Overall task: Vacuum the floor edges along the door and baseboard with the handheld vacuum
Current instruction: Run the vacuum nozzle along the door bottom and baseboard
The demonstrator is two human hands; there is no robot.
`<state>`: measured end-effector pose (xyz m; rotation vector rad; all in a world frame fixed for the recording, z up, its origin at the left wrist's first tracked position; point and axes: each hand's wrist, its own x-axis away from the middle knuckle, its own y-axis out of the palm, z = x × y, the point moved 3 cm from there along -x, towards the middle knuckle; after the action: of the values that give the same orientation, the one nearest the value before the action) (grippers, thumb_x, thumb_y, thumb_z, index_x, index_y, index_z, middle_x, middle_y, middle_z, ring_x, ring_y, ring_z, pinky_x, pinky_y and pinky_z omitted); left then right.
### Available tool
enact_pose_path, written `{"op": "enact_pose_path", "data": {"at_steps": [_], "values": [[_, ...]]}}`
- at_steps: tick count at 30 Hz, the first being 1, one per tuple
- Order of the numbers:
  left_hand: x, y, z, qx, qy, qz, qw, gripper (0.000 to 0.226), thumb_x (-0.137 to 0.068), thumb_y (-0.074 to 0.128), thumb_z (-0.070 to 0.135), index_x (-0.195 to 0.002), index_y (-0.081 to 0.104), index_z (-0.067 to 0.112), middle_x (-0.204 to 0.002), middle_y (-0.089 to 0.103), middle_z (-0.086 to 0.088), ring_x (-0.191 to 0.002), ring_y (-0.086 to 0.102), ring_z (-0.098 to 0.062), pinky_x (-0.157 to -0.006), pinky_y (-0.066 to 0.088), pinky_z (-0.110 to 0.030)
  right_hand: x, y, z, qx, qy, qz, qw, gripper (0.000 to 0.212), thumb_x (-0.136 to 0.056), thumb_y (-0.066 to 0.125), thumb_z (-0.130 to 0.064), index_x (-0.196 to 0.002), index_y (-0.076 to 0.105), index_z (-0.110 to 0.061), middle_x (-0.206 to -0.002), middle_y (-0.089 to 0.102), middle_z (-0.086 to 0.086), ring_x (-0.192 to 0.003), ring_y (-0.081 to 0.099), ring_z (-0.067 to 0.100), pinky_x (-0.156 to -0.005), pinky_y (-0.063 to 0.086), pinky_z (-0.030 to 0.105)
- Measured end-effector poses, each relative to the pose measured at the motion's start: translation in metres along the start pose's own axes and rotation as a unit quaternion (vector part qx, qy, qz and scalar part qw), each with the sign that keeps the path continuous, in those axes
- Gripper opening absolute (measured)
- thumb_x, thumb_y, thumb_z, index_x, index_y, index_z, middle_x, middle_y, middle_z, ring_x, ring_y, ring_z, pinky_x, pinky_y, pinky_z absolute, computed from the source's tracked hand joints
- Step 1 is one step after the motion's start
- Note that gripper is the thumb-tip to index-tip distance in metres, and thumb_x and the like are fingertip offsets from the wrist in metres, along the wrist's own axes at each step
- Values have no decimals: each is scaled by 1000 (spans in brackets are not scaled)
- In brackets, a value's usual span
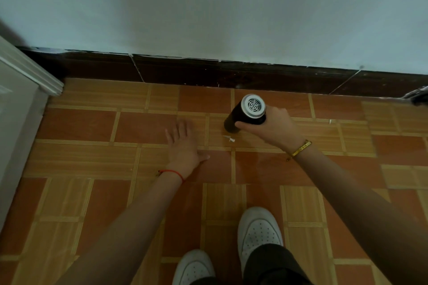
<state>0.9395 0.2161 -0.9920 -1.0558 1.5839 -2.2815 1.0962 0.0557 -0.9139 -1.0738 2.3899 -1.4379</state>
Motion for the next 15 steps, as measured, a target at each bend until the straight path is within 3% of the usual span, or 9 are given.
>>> {"op": "enact_pose_path", "data": {"at_steps": [4,7,9,12,15], "values": [[-4,3,12,41,74,32,996,125,-72,77,57,-157,-3,14,-166,-9,-10,-153,-11,-29,-121,-11,-48,7,9,3,8,-12,-38,999,60,-77,71,-56,-121,59,-18,-100,70,-2,-75,53,1,-57,36,9],[-6,8,18,72,128,35,989,129,-68,80,56,-158,-6,19,-166,-15,-4,-152,-14,-26,-115,-18,-42,6,7,5,13,-16,-27,999,60,-77,70,-57,-121,58,-18,-101,70,-1,-80,56,5,-63,44,15],[-7,10,18,84,144,23,986,130,-68,81,55,-158,-7,19,-166,-15,-3,-152,-15,-25,-119,-14,-45,4,4,8,21,-10,-34,999,61,-76,69,-61,-120,58,-20,-100,69,-2,-87,62,11,-72,51,23],[-7,11,16,70,148,18,986,129,-69,79,57,-158,-6,19,-166,-13,-3,-152,-16,-24,-120,-12,-47,5,1,11,25,-15,-39,999,62,-74,68,-63,-119,59,-21,-93,66,-7,-81,61,8,-61,46,16],[-9,11,17,73,146,15,986,126,-69,78,58,-158,-2,17,-166,-12,-3,-152,-17,-23,-118,-14,-46,5,-3,16,17,-6,-29,999,65,-73,68,-64,-121,58,-22,-93,66,-10,-81,61,6,-65,50,19]]}}
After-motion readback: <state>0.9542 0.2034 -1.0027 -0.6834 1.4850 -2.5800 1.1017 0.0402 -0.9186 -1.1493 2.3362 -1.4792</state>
